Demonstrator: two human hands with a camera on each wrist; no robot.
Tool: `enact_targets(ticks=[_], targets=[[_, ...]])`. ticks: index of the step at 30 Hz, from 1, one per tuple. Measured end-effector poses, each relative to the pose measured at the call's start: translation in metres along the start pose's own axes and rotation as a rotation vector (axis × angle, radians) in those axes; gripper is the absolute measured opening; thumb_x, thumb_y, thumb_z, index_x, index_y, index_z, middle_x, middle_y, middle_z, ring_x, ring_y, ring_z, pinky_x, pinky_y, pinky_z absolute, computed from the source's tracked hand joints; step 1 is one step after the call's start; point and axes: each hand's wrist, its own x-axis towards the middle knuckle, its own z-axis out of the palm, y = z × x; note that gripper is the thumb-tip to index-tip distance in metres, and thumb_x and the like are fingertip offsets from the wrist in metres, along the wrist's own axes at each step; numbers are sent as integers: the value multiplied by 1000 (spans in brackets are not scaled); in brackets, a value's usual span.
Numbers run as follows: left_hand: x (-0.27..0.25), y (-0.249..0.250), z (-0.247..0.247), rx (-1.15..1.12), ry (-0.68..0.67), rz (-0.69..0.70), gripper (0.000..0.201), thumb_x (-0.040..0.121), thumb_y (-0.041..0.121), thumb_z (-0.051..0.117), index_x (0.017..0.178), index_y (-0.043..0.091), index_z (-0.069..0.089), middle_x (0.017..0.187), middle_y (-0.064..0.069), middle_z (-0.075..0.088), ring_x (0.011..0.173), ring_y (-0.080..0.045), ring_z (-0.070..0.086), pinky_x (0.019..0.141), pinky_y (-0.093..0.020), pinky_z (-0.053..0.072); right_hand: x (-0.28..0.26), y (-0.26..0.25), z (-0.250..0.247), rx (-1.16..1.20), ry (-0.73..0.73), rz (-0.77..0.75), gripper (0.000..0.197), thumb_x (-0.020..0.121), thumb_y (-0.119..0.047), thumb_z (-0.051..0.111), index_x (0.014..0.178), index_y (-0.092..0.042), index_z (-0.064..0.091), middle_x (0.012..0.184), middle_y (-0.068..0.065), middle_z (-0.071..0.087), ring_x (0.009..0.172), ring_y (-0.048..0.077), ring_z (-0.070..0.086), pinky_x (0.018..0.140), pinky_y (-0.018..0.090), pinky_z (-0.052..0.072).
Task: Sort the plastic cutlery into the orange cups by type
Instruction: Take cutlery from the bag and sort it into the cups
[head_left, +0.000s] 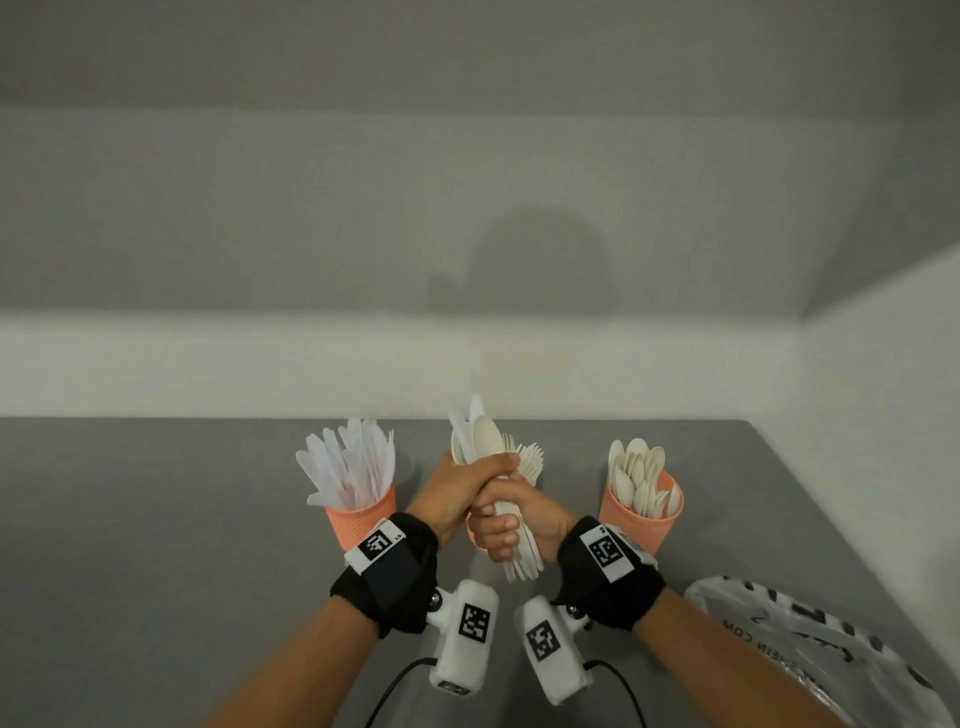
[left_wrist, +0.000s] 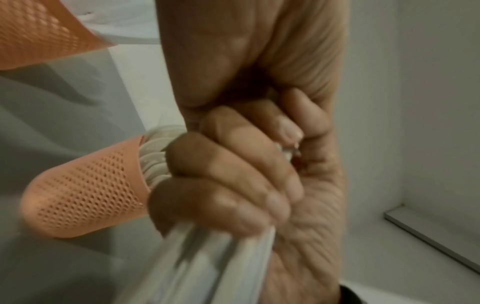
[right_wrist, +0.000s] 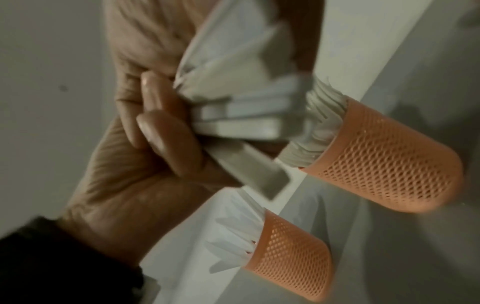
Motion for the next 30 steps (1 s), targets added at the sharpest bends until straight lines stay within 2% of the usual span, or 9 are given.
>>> enact_targets(ticks=[3, 6, 9, 12, 14, 16, 20, 24, 30], targets=[[5, 5, 5, 8, 182, 63, 22, 86, 7, 57, 63, 6, 57, 56, -6, 60, 57, -16, 64, 51, -20, 50, 9, 5, 6, -161, 260, -145, 28, 92, -12, 47, 65, -18, 50, 42, 0, 43, 32, 8, 41, 44, 21, 42], [11, 8, 6, 53, 318, 121, 23, 85, 5, 55, 62, 7, 56, 50, -2, 59, 49, -16, 59, 56, -24, 51, 16, 14, 11, -350, 423, -335, 17, 92, -8, 53, 80, -20, 53, 51, 3, 52, 40, 9, 50, 56, 32, 46], [10, 10, 8, 119, 281, 155, 11, 83, 14, 64, 77, 6, 59, 62, -4, 62, 55, -16, 57, 49, -17, 45, 11, 15, 12, -272, 388, -324, 25, 97, -11, 43, 72, -12, 48, 37, -6, 44, 31, 8, 42, 40, 24, 41], [9, 13, 3, 163, 247, 153, 38, 79, 26, 71, 104, 5, 52, 80, -2, 59, 71, -12, 58, 51, -11, 46, 3, 10, 11, -111, 355, -224, 34, 97, -23, 43, 64, -12, 42, 36, -3, 34, 26, 9, 31, 32, 16, 31], [6, 21, 0, 138, 237, 166, 42, 81, 24, 69, 114, 10, 47, 86, -1, 59, 75, -9, 58, 55, -8, 48, 1, 9, 8, -87, 341, -198, 36, 95, -26, 48, 61, -15, 42, 37, -2, 37, 27, 10, 33, 32, 15, 29], [6, 26, -4, 178, 236, 193, 43, 83, 24, 67, 118, 12, 47, 98, -9, 63, 83, -15, 62, 64, -17, 54, -1, 9, 6, -123, 322, -195, 35, 93, -24, 52, 61, -14, 42, 42, 1, 50, 31, 11, 43, 33, 16, 32], [5, 33, -7, 284, 160, 216, 32, 89, 21, 58, 118, 8, 50, 105, -16, 63, 94, -26, 63, 75, -31, 55, -10, 5, 11, -71, 221, -171, 13, 94, -17, 51, 85, -8, 50, 61, 6, 70, 45, 15, 63, 40, 20, 47], [5, 34, -11, 311, 106, 229, 12, 93, 18, 53, 101, 9, 55, 96, -15, 60, 89, -29, 58, 88, -46, 49, -11, 7, 14, -58, 180, -236, 16, 88, -26, 58, 91, -12, 53, 48, 0, 57, 35, 10, 51, 41, 22, 47], [2, 37, -17, 257, 34, 186, 13, 95, 17, 48, 97, 7, 57, 89, -10, 56, 85, -21, 55, 83, -34, 47, -11, 9, 12, -4, 212, -246, 30, 96, -42, 38, 97, -16, 54, 43, -6, 35, 31, 5, 35, 39, 19, 41]])
